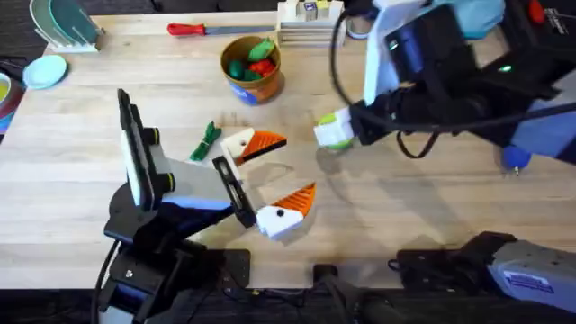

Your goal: Pick up the gripper from the table and insert it into the empty holder that is missing its gripper. Then pick up a screw, insert it into the mounting hole, and use the screwdriver to tighten it. Finally, clean up the table by picking up the vegetable and placing it into the bucket.

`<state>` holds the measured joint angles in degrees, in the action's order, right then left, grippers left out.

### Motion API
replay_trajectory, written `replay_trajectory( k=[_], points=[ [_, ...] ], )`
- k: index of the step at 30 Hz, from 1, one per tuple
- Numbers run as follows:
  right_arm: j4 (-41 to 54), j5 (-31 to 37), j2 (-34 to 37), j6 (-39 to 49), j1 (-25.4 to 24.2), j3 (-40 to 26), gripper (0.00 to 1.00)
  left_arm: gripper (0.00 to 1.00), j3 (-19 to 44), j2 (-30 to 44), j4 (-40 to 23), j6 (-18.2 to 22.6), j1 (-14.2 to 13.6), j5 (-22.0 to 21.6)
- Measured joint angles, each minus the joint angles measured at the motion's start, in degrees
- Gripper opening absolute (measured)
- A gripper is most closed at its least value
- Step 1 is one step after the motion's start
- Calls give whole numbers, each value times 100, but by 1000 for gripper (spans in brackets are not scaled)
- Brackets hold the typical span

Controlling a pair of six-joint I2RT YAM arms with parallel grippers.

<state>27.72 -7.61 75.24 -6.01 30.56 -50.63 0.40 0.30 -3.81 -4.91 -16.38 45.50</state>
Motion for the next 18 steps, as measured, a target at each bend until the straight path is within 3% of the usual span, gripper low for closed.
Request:
replay_trajectory(
  k=[4, 10, 18],
  points=[
    [49, 817, 312, 314, 406, 0, 855, 992, 0, 1, 0, 0, 0, 0],
    [-269, 1284, 705, 394, 642, 0, 490, 991, 0, 0, 2, 0, 0, 0],
    [-487, 1405, 1064, 402, 805, 0, 358, 992, 0, 2, 0, 0, 0, 0]
  ],
)
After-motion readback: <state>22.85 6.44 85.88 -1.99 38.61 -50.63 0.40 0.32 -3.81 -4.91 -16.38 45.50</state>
